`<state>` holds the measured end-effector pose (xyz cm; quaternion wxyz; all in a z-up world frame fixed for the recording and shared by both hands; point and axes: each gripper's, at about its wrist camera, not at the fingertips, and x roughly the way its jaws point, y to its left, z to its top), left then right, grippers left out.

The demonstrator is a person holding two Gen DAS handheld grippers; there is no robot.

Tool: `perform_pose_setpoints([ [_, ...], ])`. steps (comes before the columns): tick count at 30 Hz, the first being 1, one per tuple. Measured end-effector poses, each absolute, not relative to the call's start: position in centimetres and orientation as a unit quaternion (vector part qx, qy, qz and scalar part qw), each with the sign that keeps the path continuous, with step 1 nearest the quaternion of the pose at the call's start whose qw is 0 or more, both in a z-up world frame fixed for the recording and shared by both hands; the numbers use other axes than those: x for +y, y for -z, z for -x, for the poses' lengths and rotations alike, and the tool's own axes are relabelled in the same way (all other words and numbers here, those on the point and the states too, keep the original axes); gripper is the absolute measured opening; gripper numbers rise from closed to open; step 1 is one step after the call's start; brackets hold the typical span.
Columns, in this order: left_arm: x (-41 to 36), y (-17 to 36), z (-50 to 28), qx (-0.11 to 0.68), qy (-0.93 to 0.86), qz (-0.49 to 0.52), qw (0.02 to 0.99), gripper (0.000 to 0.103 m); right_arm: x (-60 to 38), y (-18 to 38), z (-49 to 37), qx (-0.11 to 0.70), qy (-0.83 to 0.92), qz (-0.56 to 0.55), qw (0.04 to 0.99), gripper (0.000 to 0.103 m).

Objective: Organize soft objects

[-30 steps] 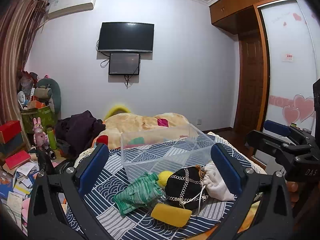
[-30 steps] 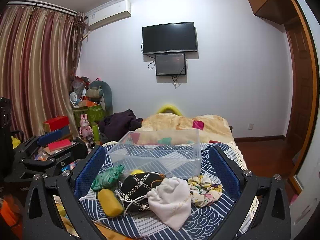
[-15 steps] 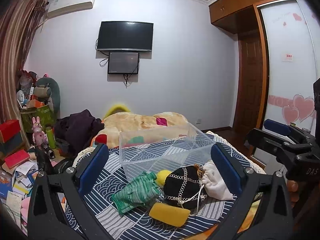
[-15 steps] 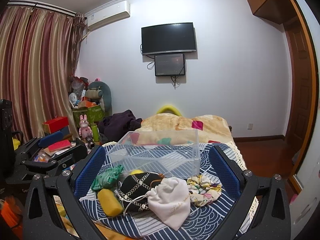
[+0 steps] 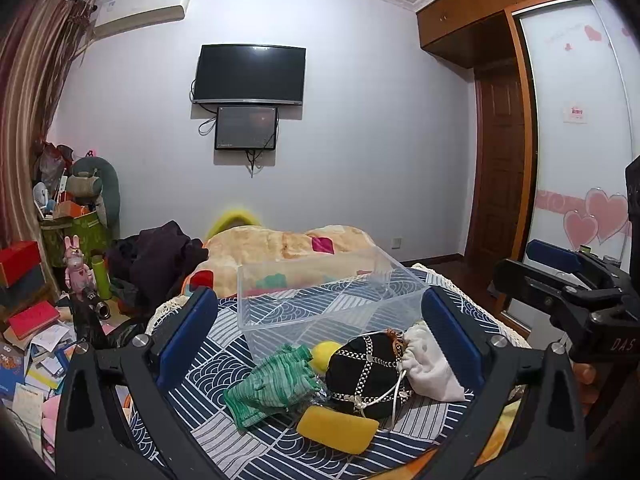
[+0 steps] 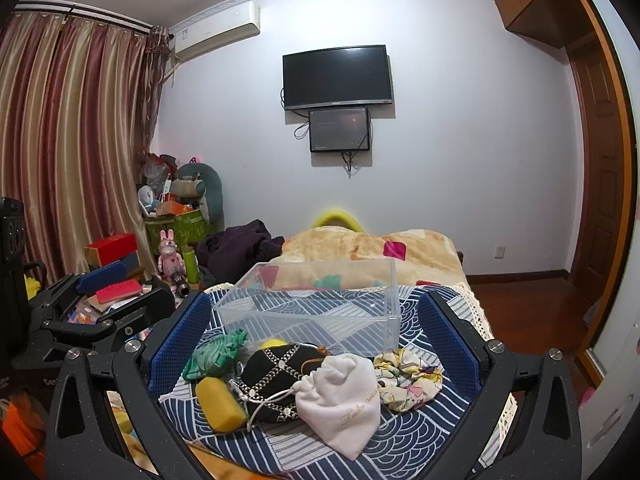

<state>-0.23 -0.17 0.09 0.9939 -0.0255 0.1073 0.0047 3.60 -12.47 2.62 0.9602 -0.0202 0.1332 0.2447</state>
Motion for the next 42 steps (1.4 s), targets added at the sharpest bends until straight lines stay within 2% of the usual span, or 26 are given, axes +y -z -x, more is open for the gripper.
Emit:
perform_pose_setpoints([
  [32, -0.2, -0.5, 0.1, 0.103, -0.006, 0.025, 0.994, 0.103, -12.5, -2.6, -3.6, 0.135, -0.245, 0.02, 0.96, 0.103],
  [42, 0.7, 1.4, -1.5, 0.141, -0.005, 0.03, 0.99, 0.103, -12.6, -0.8, -5.1, 0.166, -0.237, 0.025, 0.957, 0.103],
])
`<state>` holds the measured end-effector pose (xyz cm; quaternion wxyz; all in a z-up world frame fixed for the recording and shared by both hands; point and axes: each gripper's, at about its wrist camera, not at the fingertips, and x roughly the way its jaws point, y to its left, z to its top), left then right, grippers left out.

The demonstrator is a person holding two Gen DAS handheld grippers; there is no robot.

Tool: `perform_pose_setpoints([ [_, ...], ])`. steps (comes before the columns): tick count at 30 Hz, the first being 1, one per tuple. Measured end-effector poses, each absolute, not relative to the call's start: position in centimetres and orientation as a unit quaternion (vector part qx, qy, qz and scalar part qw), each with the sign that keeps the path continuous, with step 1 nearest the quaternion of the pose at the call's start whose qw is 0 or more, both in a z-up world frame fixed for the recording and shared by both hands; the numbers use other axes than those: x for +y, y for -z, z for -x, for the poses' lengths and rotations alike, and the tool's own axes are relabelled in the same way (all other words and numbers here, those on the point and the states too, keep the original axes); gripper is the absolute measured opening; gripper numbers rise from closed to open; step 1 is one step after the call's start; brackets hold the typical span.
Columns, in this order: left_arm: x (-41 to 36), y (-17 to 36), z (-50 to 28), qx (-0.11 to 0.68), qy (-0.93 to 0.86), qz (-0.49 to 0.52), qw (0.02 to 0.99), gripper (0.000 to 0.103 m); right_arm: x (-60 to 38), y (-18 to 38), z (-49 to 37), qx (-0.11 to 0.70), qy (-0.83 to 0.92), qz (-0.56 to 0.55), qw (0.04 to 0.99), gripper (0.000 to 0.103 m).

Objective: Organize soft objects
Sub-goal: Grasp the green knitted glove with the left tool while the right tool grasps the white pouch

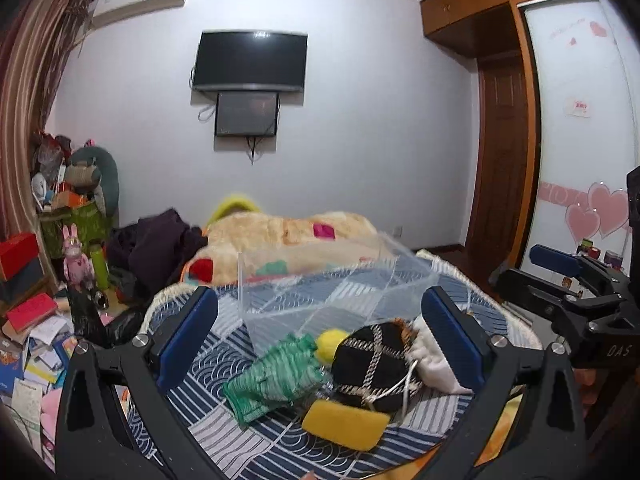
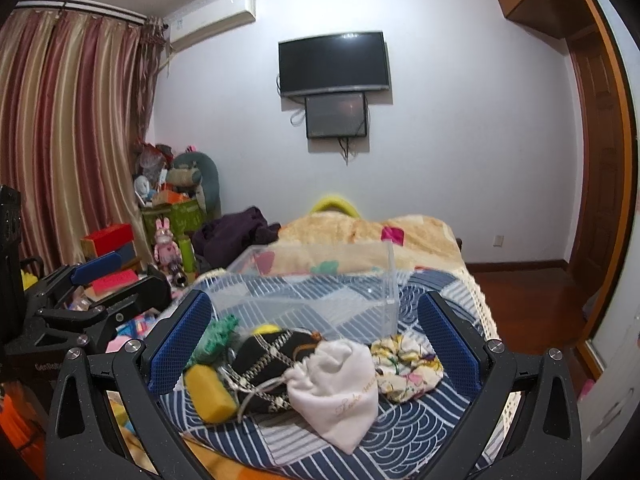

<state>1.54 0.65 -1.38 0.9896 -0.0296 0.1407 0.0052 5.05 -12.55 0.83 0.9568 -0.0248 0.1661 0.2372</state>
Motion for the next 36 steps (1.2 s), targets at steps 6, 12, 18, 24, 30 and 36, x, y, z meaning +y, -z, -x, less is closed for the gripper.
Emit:
perform_pose_setpoints([
  [6, 3.0, 4.8, -5.0, 0.214, -0.022, 0.055, 0.975, 0.103, -12.7, 2.2, -7.5, 0.221, -0.22, 0.028, 0.95, 0.103],
  [12, 5.0, 7.8, -6.9, 0.255, -0.037, 0.085, 0.963, 0.102, -13.1, 4.5, -9.0, 0.264, -0.205, 0.027, 0.942, 0.102],
  [18, 6.7, 10.7, -9.1, 0.301, -0.051, 0.111, 0.946, 0.085, -13.2, 6.5, -10.4, 0.302, -0.199, 0.023, 0.932, 0.088],
  [24, 7.6, 12.6, -9.5, 0.312, -0.029, 0.148, 0.938, 0.077, -13.1, 8.0, -11.0, 0.327, -0.222, 0.013, 0.918, 0.062],
  [30, 7.8, 12.6, -9.1, 0.313, -0.016, 0.152, 0.937, 0.046, -13.3, 7.7, -10.7, 0.325, -0.243, 0.007, 0.914, 0.032],
  [36, 7.6, 12.4, -8.5, 0.323, -0.015, 0.133, 0.937, 0.006, -14.0, 6.9, -10.4, 0.317, -0.248, 0.002, 0.916, 0.015],
])
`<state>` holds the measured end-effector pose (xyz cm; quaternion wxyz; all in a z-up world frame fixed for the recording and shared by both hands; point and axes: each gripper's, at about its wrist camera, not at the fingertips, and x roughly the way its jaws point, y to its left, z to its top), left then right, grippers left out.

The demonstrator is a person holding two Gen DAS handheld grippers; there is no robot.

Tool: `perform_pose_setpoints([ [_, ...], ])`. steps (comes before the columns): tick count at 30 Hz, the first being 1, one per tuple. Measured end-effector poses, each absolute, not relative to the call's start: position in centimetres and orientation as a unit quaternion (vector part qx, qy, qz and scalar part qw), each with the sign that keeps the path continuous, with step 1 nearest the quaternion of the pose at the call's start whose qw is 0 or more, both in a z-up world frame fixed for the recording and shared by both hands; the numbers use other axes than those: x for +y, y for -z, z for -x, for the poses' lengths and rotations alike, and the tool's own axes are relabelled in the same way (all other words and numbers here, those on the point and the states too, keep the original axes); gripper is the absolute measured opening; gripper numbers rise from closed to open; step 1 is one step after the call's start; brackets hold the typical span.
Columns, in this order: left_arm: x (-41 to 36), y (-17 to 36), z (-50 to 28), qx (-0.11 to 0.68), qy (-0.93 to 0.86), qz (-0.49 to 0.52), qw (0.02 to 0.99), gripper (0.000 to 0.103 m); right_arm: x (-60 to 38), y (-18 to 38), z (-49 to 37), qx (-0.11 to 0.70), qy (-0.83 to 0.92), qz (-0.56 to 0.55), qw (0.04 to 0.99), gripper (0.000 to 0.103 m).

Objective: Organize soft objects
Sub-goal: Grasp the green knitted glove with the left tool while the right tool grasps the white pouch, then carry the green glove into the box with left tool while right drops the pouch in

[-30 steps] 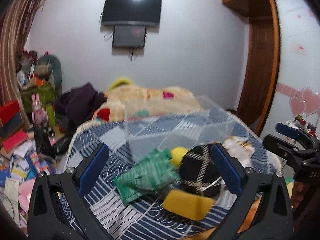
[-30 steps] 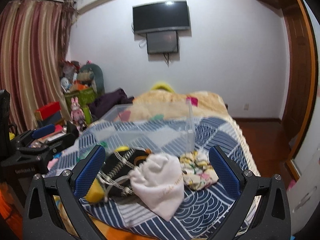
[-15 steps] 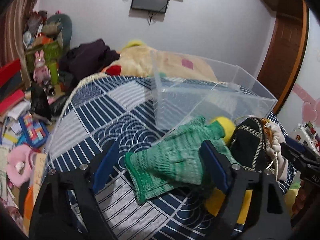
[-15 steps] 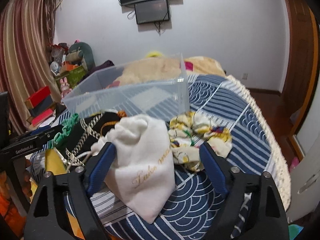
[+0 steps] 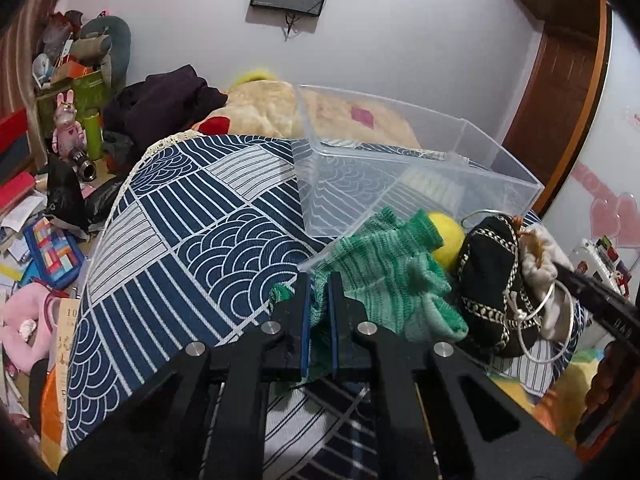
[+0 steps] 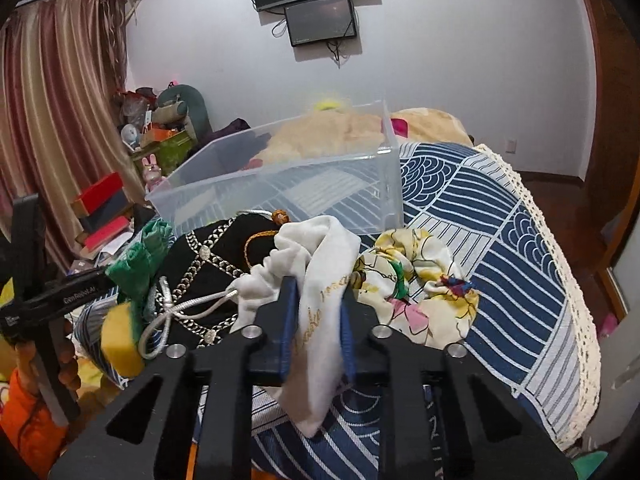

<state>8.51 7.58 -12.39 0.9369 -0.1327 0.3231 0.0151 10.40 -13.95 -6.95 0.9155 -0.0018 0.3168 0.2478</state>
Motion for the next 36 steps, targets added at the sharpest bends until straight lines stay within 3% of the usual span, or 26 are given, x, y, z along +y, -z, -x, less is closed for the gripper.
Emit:
perform_pose_setpoints([
  [28, 6.8, 1.8, -6.0, 0.198, -0.004, 0.075, 0.977, 0.003, -13.0, -0.7, -10.4, 0.186, -0.26, 0.014, 0.947, 0.013],
  [30, 7.4, 2.9, -6.8, 0.228, -0.002, 0.08, 0.97, 0.02, -12.6, -0.3, -10.5, 0.19, -0.264, 0.013, 0.946, 0.013],
  [32, 8.1, 4.6, -7.3, 0.259, -0.005, 0.095, 0.961, 0.057, -12.4, 0.2, -10.5, 0.199, -0.267, 0.014, 0.943, 0.013],
  [36, 9.7, 8.5, -8.0, 0.309, -0.013, 0.123, 0.943, 0.062, -12.4, 1.4, -10.7, 0.218, -0.267, 0.013, 0.938, 0.013],
])
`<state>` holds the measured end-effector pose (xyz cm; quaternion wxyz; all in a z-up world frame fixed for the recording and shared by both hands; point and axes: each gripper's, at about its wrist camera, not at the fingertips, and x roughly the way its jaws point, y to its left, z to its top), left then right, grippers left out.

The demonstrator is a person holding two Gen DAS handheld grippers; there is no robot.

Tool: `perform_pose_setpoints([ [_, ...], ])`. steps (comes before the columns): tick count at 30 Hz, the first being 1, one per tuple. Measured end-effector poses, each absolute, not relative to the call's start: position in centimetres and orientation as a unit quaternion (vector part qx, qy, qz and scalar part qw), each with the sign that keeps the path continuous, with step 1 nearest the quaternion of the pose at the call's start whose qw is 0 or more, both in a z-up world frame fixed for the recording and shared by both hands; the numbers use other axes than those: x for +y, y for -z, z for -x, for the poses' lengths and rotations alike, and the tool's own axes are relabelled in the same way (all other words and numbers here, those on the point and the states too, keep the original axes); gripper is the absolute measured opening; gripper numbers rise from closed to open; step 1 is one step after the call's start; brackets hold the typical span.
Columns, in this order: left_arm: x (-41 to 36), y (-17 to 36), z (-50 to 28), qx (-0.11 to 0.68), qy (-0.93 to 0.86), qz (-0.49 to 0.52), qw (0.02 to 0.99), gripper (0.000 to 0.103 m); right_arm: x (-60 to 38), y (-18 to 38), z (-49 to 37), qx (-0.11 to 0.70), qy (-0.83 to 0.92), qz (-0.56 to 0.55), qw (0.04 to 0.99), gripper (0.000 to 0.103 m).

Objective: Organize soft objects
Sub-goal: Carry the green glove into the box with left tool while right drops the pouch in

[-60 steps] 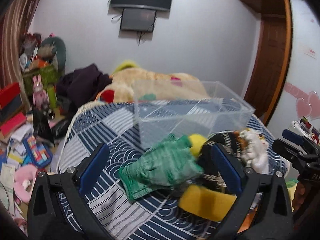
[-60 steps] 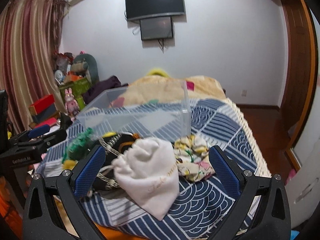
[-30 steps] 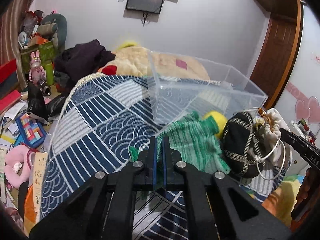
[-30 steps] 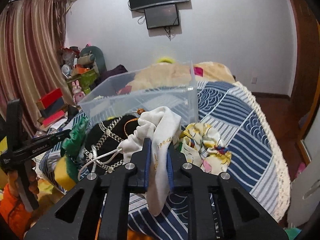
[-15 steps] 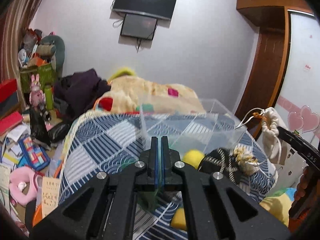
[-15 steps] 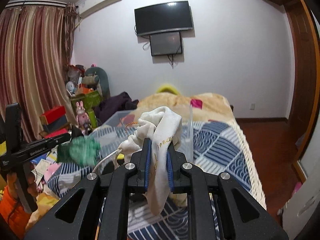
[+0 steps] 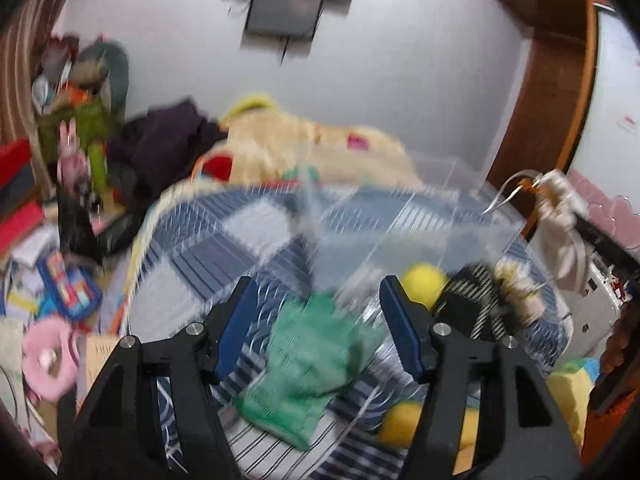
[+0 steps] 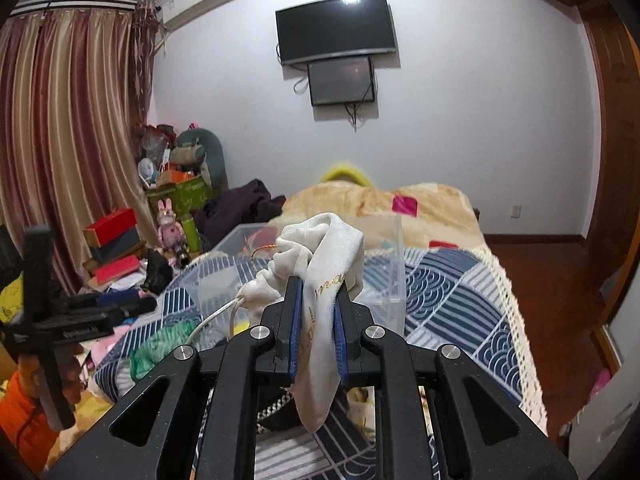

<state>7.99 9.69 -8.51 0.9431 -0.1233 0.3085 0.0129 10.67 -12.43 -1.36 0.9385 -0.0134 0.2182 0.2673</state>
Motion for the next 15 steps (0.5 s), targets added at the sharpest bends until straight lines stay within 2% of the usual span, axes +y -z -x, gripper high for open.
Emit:
perform_pose_setpoints([
  [4, 10.5, 12.5, -8.9, 0.366, -0.014, 0.139, 0.92, 0.062, -12.8, 1.8, -10.8, 0.23, -0.266, 0.011, 0.936, 0.013],
  [6, 10.6, 13.5, -8.7, 0.368, -0.009, 0.142, 0.919, 0.061, -12.9, 1.9, -11.0, 0.233, -0.264, 0.012, 0.936, 0.013],
  [8, 10.6, 13.8, -8.4, 0.359, -0.005, 0.147, 0.922, 0.041, -12.9, 1.8, -11.1, 0.234, -0.263, 0.011, 0.936, 0.013],
  [9, 10.6, 13.9, -8.3, 0.356, 0.0, 0.148, 0.923, 0.036, -13.0, 1.8, -11.3, 0.235, -0.264, 0.009, 0.935, 0.013],
  [11, 10.5, 13.8, -8.0, 0.348, 0.002, 0.141, 0.927, 0.007, -12.9, 1.6, -11.5, 0.234, -0.263, 0.009, 0.936, 0.013],
  [15, 10.2, 12.5, -7.0, 0.34, -0.011, 0.119, 0.933, 0.004, -12.7, 1.2, -11.7, 0.229, -0.261, 0.013, 0.938, 0.013],
])
